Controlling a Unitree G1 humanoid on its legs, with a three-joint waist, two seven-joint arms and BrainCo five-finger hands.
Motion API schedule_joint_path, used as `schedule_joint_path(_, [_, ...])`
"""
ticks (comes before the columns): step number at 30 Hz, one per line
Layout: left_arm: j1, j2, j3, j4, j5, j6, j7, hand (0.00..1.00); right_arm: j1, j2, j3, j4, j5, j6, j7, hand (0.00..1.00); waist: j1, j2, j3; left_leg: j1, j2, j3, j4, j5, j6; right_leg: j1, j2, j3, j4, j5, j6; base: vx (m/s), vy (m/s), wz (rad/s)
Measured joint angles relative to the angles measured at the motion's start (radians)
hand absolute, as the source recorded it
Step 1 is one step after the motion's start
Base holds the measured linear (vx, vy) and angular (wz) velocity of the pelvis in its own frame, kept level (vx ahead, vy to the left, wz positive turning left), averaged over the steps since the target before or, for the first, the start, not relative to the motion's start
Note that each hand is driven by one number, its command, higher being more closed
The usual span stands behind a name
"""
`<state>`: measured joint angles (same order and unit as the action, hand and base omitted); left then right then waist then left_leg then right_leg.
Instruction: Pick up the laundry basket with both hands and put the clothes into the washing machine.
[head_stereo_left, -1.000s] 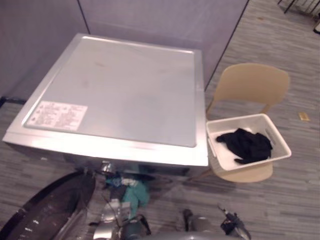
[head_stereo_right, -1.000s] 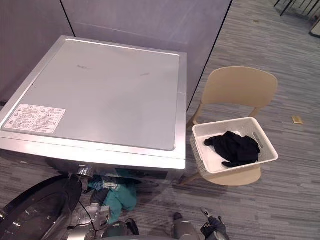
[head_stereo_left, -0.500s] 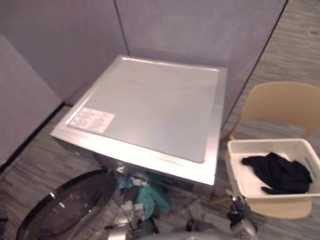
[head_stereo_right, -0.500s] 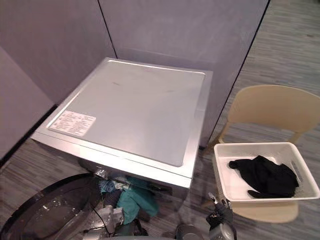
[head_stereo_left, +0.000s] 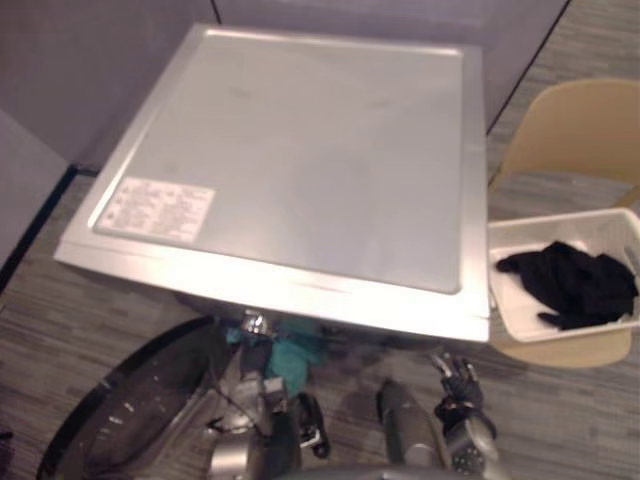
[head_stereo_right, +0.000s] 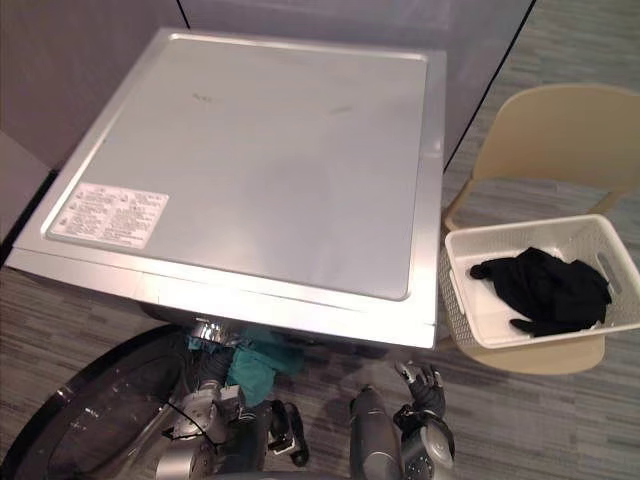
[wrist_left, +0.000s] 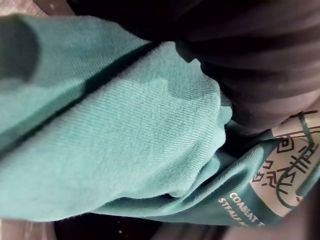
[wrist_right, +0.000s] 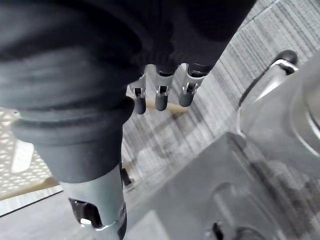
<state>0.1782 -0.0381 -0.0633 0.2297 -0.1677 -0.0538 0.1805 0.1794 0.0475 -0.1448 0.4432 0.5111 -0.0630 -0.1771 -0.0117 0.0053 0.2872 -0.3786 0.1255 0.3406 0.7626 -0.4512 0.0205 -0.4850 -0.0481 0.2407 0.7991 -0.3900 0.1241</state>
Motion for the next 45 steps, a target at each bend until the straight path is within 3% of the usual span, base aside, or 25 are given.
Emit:
schedule_joint_path(6, [-0.074,0.002,-0.024,0.04,0.001,0.002,0.02,1.0,-0.064,-0.01,0.044,-0.001,0.029,0.0,-0.024,0.0,0.004,0.008,0.046,-0.138,0.034,0.008,0.105,-0.022,0.012,-0.14,0.02,0.014,0.08,-0.002,0.001,-0.09,0.012,-0.1])
schedule_joint_path(10, [-0.185,0.002,-0.045,0.089,0.001,0.005,0.042,1.0,-0.124,-0.026,0.041,-0.057,0.032,-0.018,-0.045,0.0,0.027,0.008,0.091,-0.24,0.069,0.002,0.188,-0.023,0.013,-0.24,0.048,0.014,0.147,-0.006,-0.002,-0.05,-0.043,-0.07])
schedule_joint_path(17, [-0.322,-0.011,-0.037,0.179,-0.05,0.008,0.089,1.0,-0.179,-0.034,0.03,-0.076,0.05,-0.033,-0.087,0.0,0.026,0.01,0.14,-0.381,0.102,-0.021,0.28,-0.044,0.008,-0.381,0.082,0.007,0.239,-0.02,-0.01,-0.08,-0.05,-0.01])
schedule_joint_path(22, [-0.564,0.009,0.08,0.293,-0.159,0.014,0.154,1.0,-0.245,-0.027,-0.007,-0.078,0.071,-0.048,-0.134,0.0,0.015,0.004,0.178,-0.51,0.143,-0.022,0.345,-0.045,0.009,-0.511,0.122,0.013,0.283,-0.001,-0.008,-0.12,-0.034,-0.16])
schedule_joint_path(29, [-1.012,0.16,0.233,0.482,-0.364,0.028,0.206,1.0,-0.318,-0.007,-0.024,-0.082,0.089,-0.075,-0.152,0.0,-0.04,-0.025,0.238,-0.629,0.215,0.002,0.378,-0.045,0.009,-0.634,0.192,0.037,0.255,0.061,0.002,-0.07,0.007,-0.31])
schedule_joint_path(34, [-1.18,0.25,0.218,0.456,-0.409,0.02,0.206,1.0,-0.298,0.026,-0.016,-0.099,0.106,-0.092,-0.145,0.0,-0.074,-0.04,0.253,-0.664,0.243,0.001,0.39,-0.044,0.009,-0.661,0.215,0.036,0.234,0.078,0.002,-0.01,0.054,-0.21])
schedule_joint_path(35, [-1.173,0.249,0.202,0.428,-0.407,-0.001,0.207,1.0,-0.281,0.025,-0.015,-0.104,0.106,-0.097,-0.144,0.0,-0.074,-0.04,0.254,-0.667,0.243,-0.001,0.39,-0.044,0.009,-0.663,0.215,0.034,0.233,0.079,0.002,0.0,0.049,0.02])
schedule_joint_path(40, [-1.207,0.265,0.138,0.428,-0.408,0.0,0.23,1.0,-0.268,0.022,-0.013,-0.109,0.113,-0.117,-0.12,0.0,-0.074,-0.039,0.255,-0.676,0.242,-0.007,0.39,-0.044,0.009,-0.667,0.21,0.023,0.231,0.084,0.001,-0.02,0.045,0.05])
schedule_joint_path(45, [-1.292,0.34,0.013,0.439,-0.38,0.008,0.24,1.0,-0.25,0.007,-0.016,-0.116,0.157,-0.128,-0.099,0.0,-0.063,-0.044,0.258,-0.705,0.253,0.013,0.396,-0.029,0.02,-0.701,0.22,0.04,0.216,0.126,0.007,-0.06,0.047,-0.08])
